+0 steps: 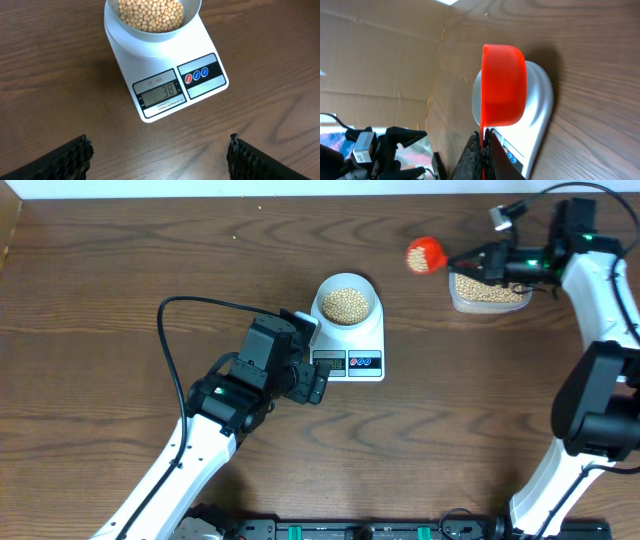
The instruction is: Scoop item into bowl and weigh 50g on scale
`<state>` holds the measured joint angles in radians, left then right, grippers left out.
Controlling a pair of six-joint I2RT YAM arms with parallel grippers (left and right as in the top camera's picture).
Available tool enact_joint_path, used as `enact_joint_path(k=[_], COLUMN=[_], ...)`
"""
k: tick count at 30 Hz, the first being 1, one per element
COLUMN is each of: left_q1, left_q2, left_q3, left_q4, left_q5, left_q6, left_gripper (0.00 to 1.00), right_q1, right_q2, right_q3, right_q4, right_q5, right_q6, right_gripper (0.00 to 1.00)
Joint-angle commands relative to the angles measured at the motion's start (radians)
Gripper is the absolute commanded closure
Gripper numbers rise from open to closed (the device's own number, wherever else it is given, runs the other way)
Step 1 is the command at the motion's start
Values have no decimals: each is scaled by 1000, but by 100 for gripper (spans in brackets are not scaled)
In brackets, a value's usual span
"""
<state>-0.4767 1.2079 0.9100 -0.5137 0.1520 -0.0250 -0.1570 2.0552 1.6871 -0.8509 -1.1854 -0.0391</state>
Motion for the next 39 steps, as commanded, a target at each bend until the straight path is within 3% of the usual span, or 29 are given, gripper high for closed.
enact_joint_path(k=[1, 12, 19, 39], left_q1=[4, 4, 4, 4], left_q2=[-6, -6, -6, -6], left_q3=[1, 1, 1, 1], left_q4=[-1, -1, -1, -1], left_q5=[5, 5, 5, 5], left_q6=[10, 10, 10, 10], left_gripper=[12, 12, 12, 12], right_q1=[79, 252, 325, 480], right_q2=[10, 8, -55, -133], right_q3=[-6, 32, 40, 40], right_q4=[51, 94, 71, 21], right_q5=[-8, 144, 353, 712], right_q6=[82, 136, 135, 56], right_gripper=[99, 99, 99, 99])
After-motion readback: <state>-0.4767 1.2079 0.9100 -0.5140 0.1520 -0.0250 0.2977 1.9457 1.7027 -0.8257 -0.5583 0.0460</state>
